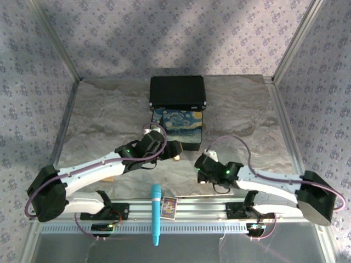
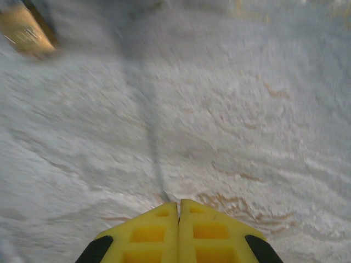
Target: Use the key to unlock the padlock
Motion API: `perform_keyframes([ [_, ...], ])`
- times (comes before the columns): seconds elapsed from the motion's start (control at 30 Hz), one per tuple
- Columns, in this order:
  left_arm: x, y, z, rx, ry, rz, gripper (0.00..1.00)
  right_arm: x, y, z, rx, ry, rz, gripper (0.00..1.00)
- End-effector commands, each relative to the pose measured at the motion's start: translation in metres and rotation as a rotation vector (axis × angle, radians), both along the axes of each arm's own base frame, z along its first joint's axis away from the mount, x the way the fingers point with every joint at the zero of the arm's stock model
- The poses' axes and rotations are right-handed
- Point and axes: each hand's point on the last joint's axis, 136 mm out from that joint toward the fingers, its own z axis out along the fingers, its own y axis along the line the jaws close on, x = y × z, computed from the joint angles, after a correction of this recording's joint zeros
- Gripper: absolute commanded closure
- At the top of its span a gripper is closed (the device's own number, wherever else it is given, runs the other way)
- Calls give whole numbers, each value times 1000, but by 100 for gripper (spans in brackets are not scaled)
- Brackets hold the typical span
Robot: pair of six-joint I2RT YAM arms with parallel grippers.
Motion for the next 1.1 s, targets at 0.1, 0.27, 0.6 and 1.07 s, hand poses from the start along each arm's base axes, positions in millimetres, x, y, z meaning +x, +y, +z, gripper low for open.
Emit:
perform_keyframes([
  [0.1, 1, -28, 12, -360, 184, 174, 9, 18, 9, 39, 180, -77, 35, 100],
  [0.27, 4, -47, 10, -610, 356, 288, 11, 35, 16, 68, 268, -148, 23, 100],
  [0.6, 4, -74, 27, -771, 478, 312, 16, 55, 60, 121, 457, -302, 114, 100],
  [1.07, -1, -93, 10, -833, 563, 317, 35, 52, 81, 121, 493, -303, 166, 100],
])
